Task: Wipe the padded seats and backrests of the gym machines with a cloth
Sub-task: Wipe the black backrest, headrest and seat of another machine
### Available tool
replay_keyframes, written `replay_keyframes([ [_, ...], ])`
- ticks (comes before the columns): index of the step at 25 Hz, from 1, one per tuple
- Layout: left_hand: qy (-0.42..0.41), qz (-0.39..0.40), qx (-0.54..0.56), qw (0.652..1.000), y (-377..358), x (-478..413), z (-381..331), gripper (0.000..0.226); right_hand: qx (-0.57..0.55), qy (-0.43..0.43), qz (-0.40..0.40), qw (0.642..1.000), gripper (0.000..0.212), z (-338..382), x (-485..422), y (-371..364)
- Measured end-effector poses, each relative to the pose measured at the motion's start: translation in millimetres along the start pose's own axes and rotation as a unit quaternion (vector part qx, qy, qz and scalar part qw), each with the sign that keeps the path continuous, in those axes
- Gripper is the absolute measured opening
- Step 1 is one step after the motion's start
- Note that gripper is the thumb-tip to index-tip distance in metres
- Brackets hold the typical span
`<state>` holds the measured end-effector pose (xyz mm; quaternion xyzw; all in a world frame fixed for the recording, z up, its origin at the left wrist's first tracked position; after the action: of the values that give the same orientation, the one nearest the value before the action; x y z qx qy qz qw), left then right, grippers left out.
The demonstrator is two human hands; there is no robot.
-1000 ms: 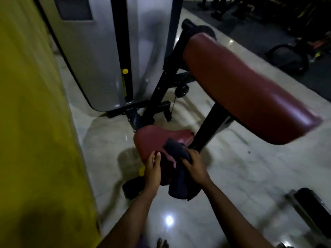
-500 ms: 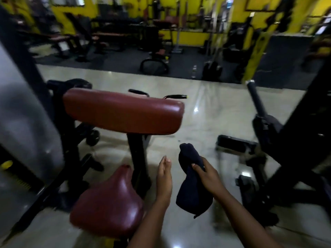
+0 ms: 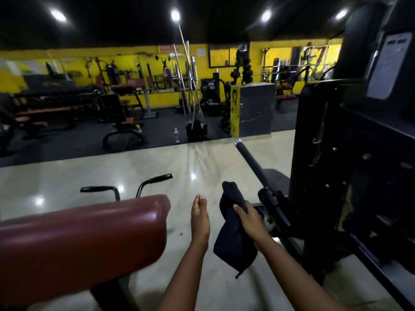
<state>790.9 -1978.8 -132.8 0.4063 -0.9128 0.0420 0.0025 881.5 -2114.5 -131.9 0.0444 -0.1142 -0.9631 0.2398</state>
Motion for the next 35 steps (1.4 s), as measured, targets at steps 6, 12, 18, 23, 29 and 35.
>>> replay_keyframes([
  [6,-0.006,-0.045,-0.001,0.999,6,-132,-30,0.054,-0.031,0.028,0.04,0.998,0.018,35,-148,-32],
  [12,-0.011,-0.106,-0.012,0.994,15,-231,-57,0.054,-0.05,0.029,0.092,0.994,0.023,49,-263,-81],
  [18,0.001,-0.149,-0.017,0.989,28,-337,-46,0.056,-0.049,0.044,0.137,0.988,0.023,56,-377,-124],
  [23,0.005,-0.132,-0.018,0.991,17,-445,-46,0.056,-0.017,0.04,0.129,0.991,0.025,57,-475,-156],
  [29,0.003,-0.106,-0.032,0.994,11,-553,-49,0.056,0.011,0.017,0.114,0.993,0.024,67,-559,-176],
  [35,-0.008,-0.043,-0.021,0.999,-44,-684,-45,0.054,0.026,0.013,0.046,0.999,0.023,62,-686,-165],
])
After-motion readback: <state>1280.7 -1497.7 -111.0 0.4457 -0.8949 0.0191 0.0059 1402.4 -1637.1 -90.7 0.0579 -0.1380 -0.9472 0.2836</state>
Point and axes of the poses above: each hand's wrist, its own x-axis away from the middle knuckle, its own y-axis out of the back of the hand, z = x × y, the point moved 9 cm from there along -x, towards the middle knuckle, and after that the axes turned 1 degree about x, right-handed, at the moved point
